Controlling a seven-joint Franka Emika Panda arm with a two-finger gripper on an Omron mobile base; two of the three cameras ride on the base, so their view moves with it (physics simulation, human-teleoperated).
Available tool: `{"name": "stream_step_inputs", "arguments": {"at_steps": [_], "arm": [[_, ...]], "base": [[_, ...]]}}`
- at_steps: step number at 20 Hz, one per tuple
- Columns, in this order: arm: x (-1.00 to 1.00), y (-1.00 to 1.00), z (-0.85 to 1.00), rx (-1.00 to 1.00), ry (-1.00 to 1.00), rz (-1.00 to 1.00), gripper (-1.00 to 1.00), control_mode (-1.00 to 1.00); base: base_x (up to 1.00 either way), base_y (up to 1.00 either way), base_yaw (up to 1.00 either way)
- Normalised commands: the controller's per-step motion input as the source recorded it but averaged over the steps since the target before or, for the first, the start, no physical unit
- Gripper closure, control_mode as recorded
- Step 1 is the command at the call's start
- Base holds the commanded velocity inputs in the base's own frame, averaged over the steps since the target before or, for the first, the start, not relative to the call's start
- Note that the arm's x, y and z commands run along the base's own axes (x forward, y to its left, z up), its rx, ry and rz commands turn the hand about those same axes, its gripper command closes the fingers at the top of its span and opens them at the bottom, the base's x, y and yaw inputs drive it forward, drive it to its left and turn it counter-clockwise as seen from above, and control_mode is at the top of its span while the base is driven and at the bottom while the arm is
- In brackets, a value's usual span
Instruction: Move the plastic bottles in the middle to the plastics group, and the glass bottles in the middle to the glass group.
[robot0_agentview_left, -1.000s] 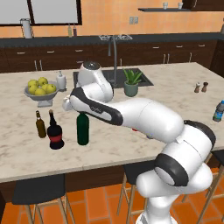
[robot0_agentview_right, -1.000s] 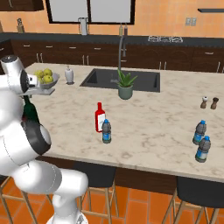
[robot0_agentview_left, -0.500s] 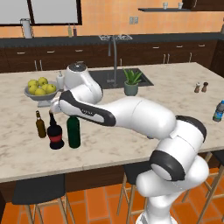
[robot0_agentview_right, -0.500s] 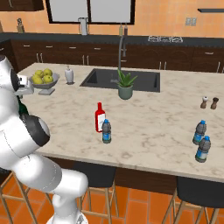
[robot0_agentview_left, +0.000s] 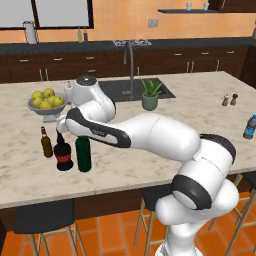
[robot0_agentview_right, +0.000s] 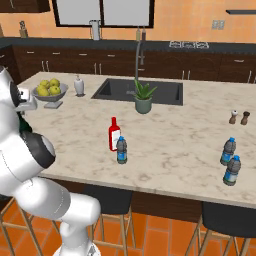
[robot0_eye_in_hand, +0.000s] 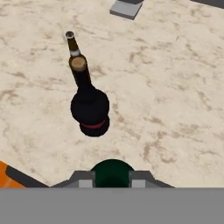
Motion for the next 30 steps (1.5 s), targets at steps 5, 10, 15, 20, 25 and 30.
{"name": "stream_step_inputs", "arguments": {"at_steps": [5,10,15,20,25,30], "arm": [[0.00,0.17,-0.35,0.00,-0.01,0.00,1.00,-1.00],[0.00,0.07,-0.18,0.00,0.00,0.00,1.00,-1.00],[0.01,0.03,-0.18,0.01,0.00,0.00,1.00,-1.00],[0.04,0.00,-0.17,0.03,0.00,0.00,1.00,-1.00],[0.00,0.02,-0.22,0.00,0.00,0.00,1.00,-1.00],[0.00,0.01,-0.16,0.00,-0.02,0.00,1.00,-1.00]], "base": [[0.00,0.00,0.00],[0.00,0.00,0.00],[0.00,0.00,0.00],[0.00,0.00,0.00],[0.00,0.00,0.00],[0.00,0.00,0.00]]}}
